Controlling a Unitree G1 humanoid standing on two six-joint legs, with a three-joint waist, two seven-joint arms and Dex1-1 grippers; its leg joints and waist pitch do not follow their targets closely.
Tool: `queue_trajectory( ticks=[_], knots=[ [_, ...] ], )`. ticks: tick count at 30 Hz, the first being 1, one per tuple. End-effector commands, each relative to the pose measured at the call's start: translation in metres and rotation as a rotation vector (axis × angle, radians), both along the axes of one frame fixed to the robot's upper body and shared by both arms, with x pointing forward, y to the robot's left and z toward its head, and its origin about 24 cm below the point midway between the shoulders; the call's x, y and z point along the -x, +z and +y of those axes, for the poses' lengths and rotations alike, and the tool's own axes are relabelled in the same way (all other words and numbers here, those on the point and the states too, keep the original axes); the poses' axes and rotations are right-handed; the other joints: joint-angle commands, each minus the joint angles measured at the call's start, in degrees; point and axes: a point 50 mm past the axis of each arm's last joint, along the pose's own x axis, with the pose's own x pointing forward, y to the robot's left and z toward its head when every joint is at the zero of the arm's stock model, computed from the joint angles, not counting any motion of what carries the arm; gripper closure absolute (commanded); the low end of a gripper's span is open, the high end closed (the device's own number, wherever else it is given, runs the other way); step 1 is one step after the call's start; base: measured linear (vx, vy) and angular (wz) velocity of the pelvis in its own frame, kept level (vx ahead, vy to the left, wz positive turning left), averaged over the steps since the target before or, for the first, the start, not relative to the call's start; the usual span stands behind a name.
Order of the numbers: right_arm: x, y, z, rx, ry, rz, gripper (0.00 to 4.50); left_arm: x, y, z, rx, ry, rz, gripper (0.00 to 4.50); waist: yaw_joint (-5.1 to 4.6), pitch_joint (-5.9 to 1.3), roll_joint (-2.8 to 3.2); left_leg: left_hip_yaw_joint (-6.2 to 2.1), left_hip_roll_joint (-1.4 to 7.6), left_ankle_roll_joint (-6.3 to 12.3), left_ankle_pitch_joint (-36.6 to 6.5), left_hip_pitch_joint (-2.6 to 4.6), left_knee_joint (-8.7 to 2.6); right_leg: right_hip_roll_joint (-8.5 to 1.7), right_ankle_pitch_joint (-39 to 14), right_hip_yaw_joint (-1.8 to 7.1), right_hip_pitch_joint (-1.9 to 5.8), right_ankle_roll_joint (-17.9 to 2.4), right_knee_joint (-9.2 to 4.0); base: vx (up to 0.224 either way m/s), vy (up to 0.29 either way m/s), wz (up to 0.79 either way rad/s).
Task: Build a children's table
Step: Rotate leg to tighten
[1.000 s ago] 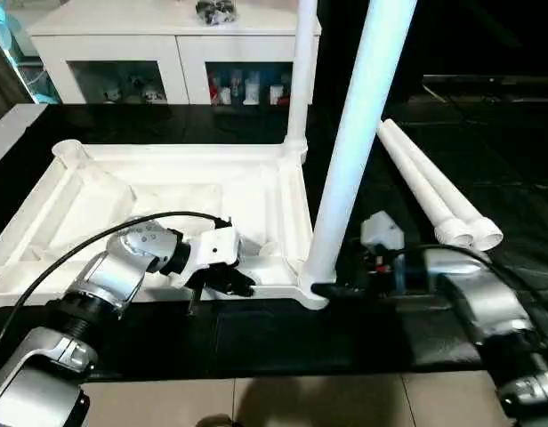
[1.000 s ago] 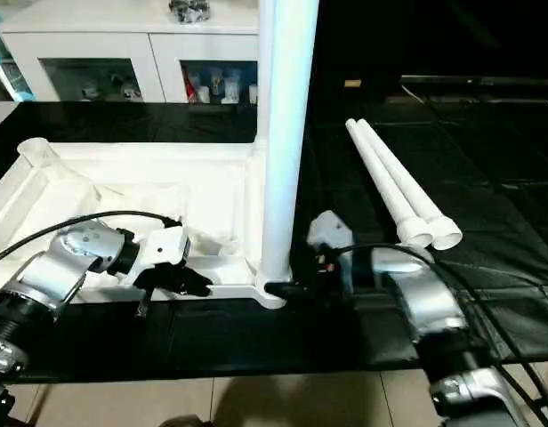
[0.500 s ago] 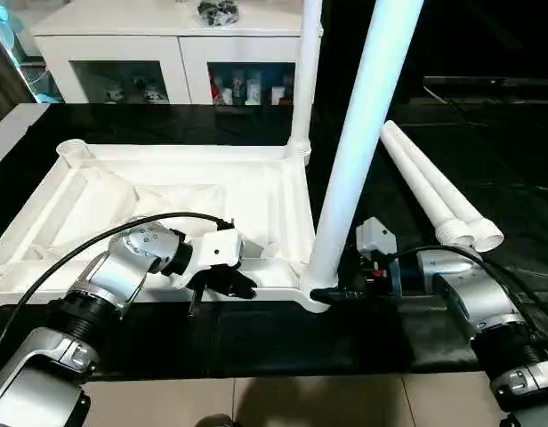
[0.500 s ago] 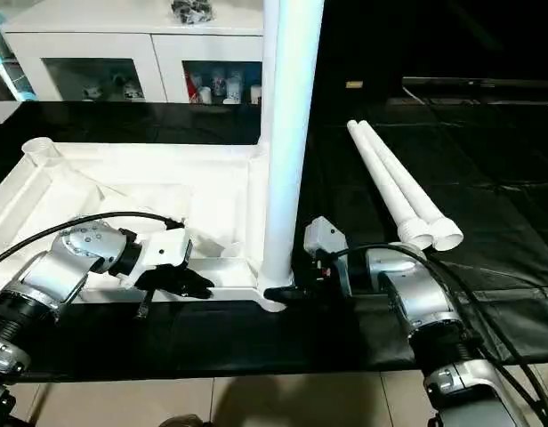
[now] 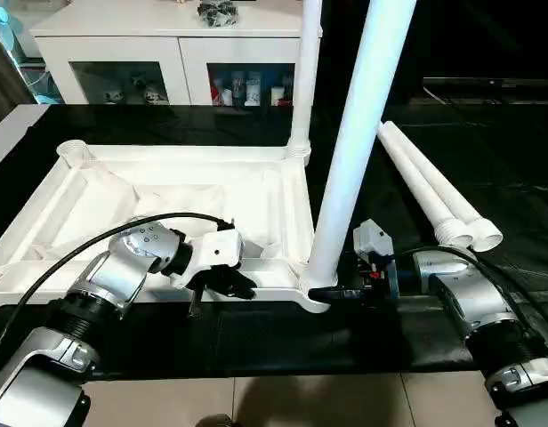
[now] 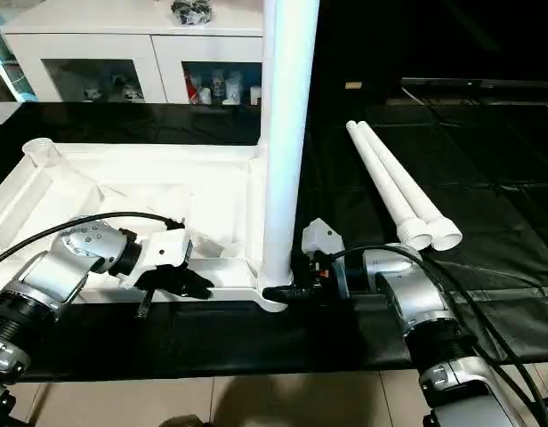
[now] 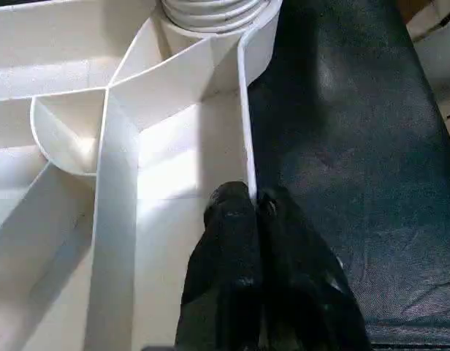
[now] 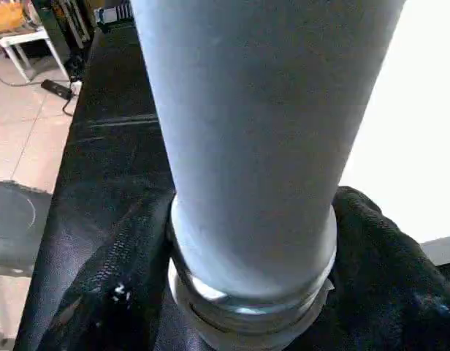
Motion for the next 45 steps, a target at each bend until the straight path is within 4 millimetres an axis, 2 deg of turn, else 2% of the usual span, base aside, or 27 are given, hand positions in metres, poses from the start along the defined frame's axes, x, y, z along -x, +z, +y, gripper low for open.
queue_trajectory(
  ticks=[1, 6, 10, 11, 13, 14, 16, 17, 18, 20, 21, 22, 23, 24, 25, 26, 28, 29, 31, 33, 34, 35, 39, 40, 41, 43, 45],
  knots=[
    [0.003, -0.001, 0.003, -0.001, 0.035, 0.005, 1.76, 0.005, -0.005, -0.009, -0.033, -0.071, 0.019, 4.5, -0.24, -4.08, -0.59, -1.71, 4.19, 3.29, -11.74, 1.15, -4.01, -4.76, -15.8, 3.69, 2.76, -10.95, -3.15, 0.0, 0.0, 0.0],
    [0.008, -0.007, 0.005, -0.035, -0.02, 0.058, 1.76, -0.003, -0.005, -0.02, 0.027, 0.041, 0.012, 4.5, -0.02, -3.96, -0.54, -1.64, 4.26, 3.43, -11.65, 1.32, -4.0, -4.7, -15.83, 3.77, 2.71, -11.02, -3.32, 0.0, 0.0, 0.0],
    [0.004, -0.021, 0.016, -0.037, -0.216, 0.105, 1.76, -0.016, -0.002, -0.046, 0.124, 0.159, -0.019, 4.5, 0.1, -3.14, -0.36, -1.81, 4.15, 1.1, -18.06, 2.31, -4.43, -4.9, -25.93, 3.65, 2.12, -9.03, -4.73, 0.0, 0.0, 0.0],
    [0.001, -0.024, 0.021, -0.05, -0.274, 0.111, 1.76, -0.02, 0.0, -0.053, 0.143, 0.199, -0.017, 4.5, -0.58, -2.58, -0.47, -2.33, 3.86, -0.54, -23.59, 2.93, -4.53, -5.24, -34.88, 3.04, 2.11, -6.27, -5.89, 0.0, 0.0, 0.0],
    [-0.003, -0.026, 0.027, -0.077, -0.348, 0.127, 1.77, -0.023, 0.001, -0.06, 0.161, 0.243, -0.02, 4.5, -1.41, -2.52, -0.56, -2.9, 3.72, -1.5, -27.12, 3.5, -4.49, -5.4, -39.3, 2.36, 2.06, -3.75, -6.75, 0.0, 0.0, 0.0],
    [-0.007, -0.028, 0.035, -0.093, -0.408, 0.134, 1.77, -0.028, 0.003, -0.067, 0.179, 0.3, -0.023, 4.5, -2.09, -2.47, 0.18, -3.14, 3.73, -1.9, -28.66, 3.43, -4.58, -5.4, -39.55, 1.99, 2.34, -3.17, -6.88, 0.0, 0.0, 0.0],
    [-0.011, -0.03, 0.044, -0.097, -0.46, 0.13, 1.77, -0.033, 0.004, -0.074, 0.192, 0.364, -0.026, 4.5, -3.34, -2.46, -0.1, -3.52, 3.7, -2.48, -31.35, 3.57, -4.67, -5.07, -39.19, 1.25, 2.31, -2.47, -7.29, 0.0, 0.0, 0.0],
    [-0.019, -0.03, 0.057, -0.092, -0.544, 0.122, 1.77, -0.038, 0.005, -0.082, 0.206, 0.444, -0.025, 4.5, -3.97, -2.35, 0.52, -3.56, 3.65, -2.76, -33.37, 4.07, -4.58, -4.94, -38.84, 0.91, 2.05, -2.52, -7.68, 0.0, 0.0, 0.0],
    [-0.022, -0.029, 0.062, -0.087, -0.581, 0.123, 1.77, -0.04, 0.006, -0.085, 0.205, 0.471, -0.026, 4.5, -4.38, -2.36, 0.43, -3.69, 3.63, -2.82, -34.09, 4.24, -4.51, -4.94, -38.45, 0.52, 2.12, -2.61, -7.77, 0.0, 0.0, 0.0],
    [-0.028, -0.028, 0.069, -0.07, -0.656, 0.138, 1.77, -0.044, 0.008, -0.089, 0.217, 0.524, -0.032, 4.5, -5.65, -2.28, 0.72, -4.21, 3.76, -2.26, -35.42, 3.42, -4.9, -4.91, -37.42, -0.38, 3.29, -1.49, -7.89, 0.0, 0.0, 0.0],
    [-0.032, -0.027, 0.074, -0.062, -0.697, 0.153, 1.77, -0.047, 0.01, -0.093, 0.23, 0.574, -0.035, 4.5, -6.0, -2.23, 1.1, -4.36, 3.99, -2.49, -36.74, 3.37, -5.16, -4.77, -36.53, -0.49, 3.36, -1.78, -7.65, 0.0, 0.0, 0.0],
    [-0.033, -0.025, 0.077, -0.07, -0.696, 0.155, 1.77, -0.048, 0.012, -0.095, 0.237, 0.596, -0.039, 4.5, -6.7, -2.27, 1.26, -4.84, 4.45, -2.99, -39.66, 3.06, -5.84, -4.54, -34.04, -0.82, 4.02, -2.0, -6.88, 0.0, 0.0, 0.0],
    [-0.033, -0.024, 0.079, -0.081, -0.688, 0.152, 1.77, -0.049, 0.013, -0.096, 0.24, 0.607, -0.041, 4.5, -6.73, -2.23, 1.26, -4.83, 4.65, -3.31, -41.51, 2.85, -6.43, -4.48, -31.9, -0.11, 4.1, -2.42, -6.17, 0.0, 0.0, 0.0],
    [-0.034, -0.022, 0.079, -0.091, -0.688, 0.147, 1.43, -0.05, 0.015, -0.096, 0.241, 0.615, -0.048, 4.5, -6.58, -2.23, 1.12, -4.52, 4.34, -3.31, -41.49, 3.43, -6.17, -4.69, -32.41, 0.21, 3.43, -2.75, -6.64, 0.0, 0.0, 0.0],
    [-0.034, -0.022, 0.078, -0.093, -0.692, 0.143, 1.22, -0.051, 0.016, -0.096, 0.24, 0.614, -0.053, 4.5, -6.76, -2.11, 0.49, -4.01, 3.15, -2.85, -38.94, 4.59, -4.67, -5.5, -36.07, -0.06, 2.12, -2.98, -8.25, 0.0, 0.0, 0.0],
    [-0.035, -0.022, 0.077, -0.093, -0.7, 0.142, 1.08, -0.051, 0.016, -0.096, 0.237, 0.609, -0.059, 4.5, -6.75, -2.19, 0.38, -3.87, 2.48, -1.43, -34.29, 4.22, -3.7, -6.08, -39.18, -0.59, 2.51, -1.93, -9.1, 0.0, 0.0, 0.0],
    [-0.035, -0.023, 0.075, -0.092, -0.71, 0.141, 0.98, -0.051, 0.016, -0.095, 0.223, 0.598, -0.071, 4.5, -6.62, -2.34, 0.49, -4.05, 2.82, -0.49, -31.09, 3.03, -4.16, -6.16, -38.65, -0.43, 3.4, -1.38, -8.68, 0.0, 0.0, 0.0],
    [-0.035, -0.023, 0.072, -0.097, -0.712, 0.138, 0.85, -0.05, 0.015, -0.093, 0.213, 0.585, -0.079, 4.5, -6.52, -2.6, 0.69, -4.25, 3.45, -0.42, -29.85, 2.33, -4.85, -5.98, -34.68, -0.08, 3.63, -2.16, -7.95, 0.0, 0.0, 0.0],
    [-0.034, -0.024, 0.069, -0.104, -0.715, 0.135, 0.62, -0.049, 0.013, -0.09, 0.199, 0.573, -0.088, 4.5, -6.43, -2.83, 0.75, -4.11, 3.68, -0.53, -29.27, 2.29, -5.13, -5.81, -30.09, 0.53, 3.41, -4.27, -7.26, 0.0, 0.0, 0.0],
    [-0.033, -0.024, 0.063, -0.102, -0.711, 0.115, 0.5, -0.047, 0.009, -0.084, 0.182, 0.565, -0.09, 4.5, -6.09, -3.2, 0.86, -3.83, 3.89, -0.17, -26.04, 1.71, -5.28, -5.78, -23.3, 1.3, 3.6, -7.31, -6.22, 0.0, 0.0, 0.0],
    [-0.032, -0.024, 0.06, -0.099, -0.705, 0.105, 0.37, -0.047, 0.009, -0.082, 0.178, 0.558, -0.095, 4.5, -6.09, -3.2, 0.86, -3.83, 3.89, -0.17, -26.04, 1.71, -5.28, -5.78, -23.3, 1.3, 3.6, -7.31, -6.22, 0.0, 0.0, 0.0],
    [-0.031, -0.023, 0.056, -0.107, -0.694, 0.095, 0.16, -0.046, 0.007, -0.079, 0.168, 0.551, -0.097, 4.5, -5.83, -3.28, 0.48, -3.43, 3.84, 0.54, -23.41, 1.52, -5.22, -5.7, -20.13, 1.68, 3.56, -8.92, -5.7, 0.0, 0.0, 0.0],
    [-0.018, -0.018, 0.023, -0.116, -0.614, 0.055, 0.05, -0.042, 0.002, -0.06, 0.128, 0.492, -0.108, 4.5, -4.0, -3.64, -0.16, -2.68, 3.52, 4.04, -15.37, 1.08, -4.5, -5.73, -16.41, 2.54, 3.7, -9.86, -5.0, 0.0, 0.0, 0.0],
    [-0.015, -0.016, 0.018, -0.112, -0.599, 0.043, 0.05, -0.041, 0.001, -0.057, 0.124, 0.473, -0.108, 4.5, -3.82, -3.69, 0.02, -2.64, 3.66, 4.49, -14.77, 1.1, -4.42, -5.71, -16.06, 2.56, 3.67, -10.03, -4.81, 0.0, 0.0, 0.0],
    [-0.015, -0.016, 0.016, -0.11, -0.594, 0.038, 0.05, -0.04, 0.001, -0.056, 0.122, 0.465, -0.108, 4.5, -3.7, -3.63, -0.04, -2.64, 3.56, 5.18, -13.91, 0.61, -4.41, -5.7, -16.14, 2.45, 3.9, -10.02, -4.67, 0.0, 0.0, 0.0],
    [-0.014, -0.015, 0.013, -0.108, -0.588, 0.034, 0.05, -0.04, 0.001, -0.054, 0.12, 0.46, -0.107, 4.5, -3.6, -3.85, 0.02, -2.72, 3.63, 5.19, -11.9, 0.21, -4.28, -5.79, -15.63, 2.35, 4.09, -9.86, -4.5, 0.011, -0.025, -0.03],
    [-0.008, -0.009, -0.006, -0.096, -0.545, 0.001, 0.05, -0.035, -0.002, -0.04, 0.095, 0.404, -0.087, 4.5, -3.41, -3.65, -0.17, -2.5, 3.37, 4.96, -11.72, 0.36, -4.03, -5.53, -17.18, 2.34, 3.71, -9.57, -4.76, 0.0, 0.0, 0.0]
  ],
)
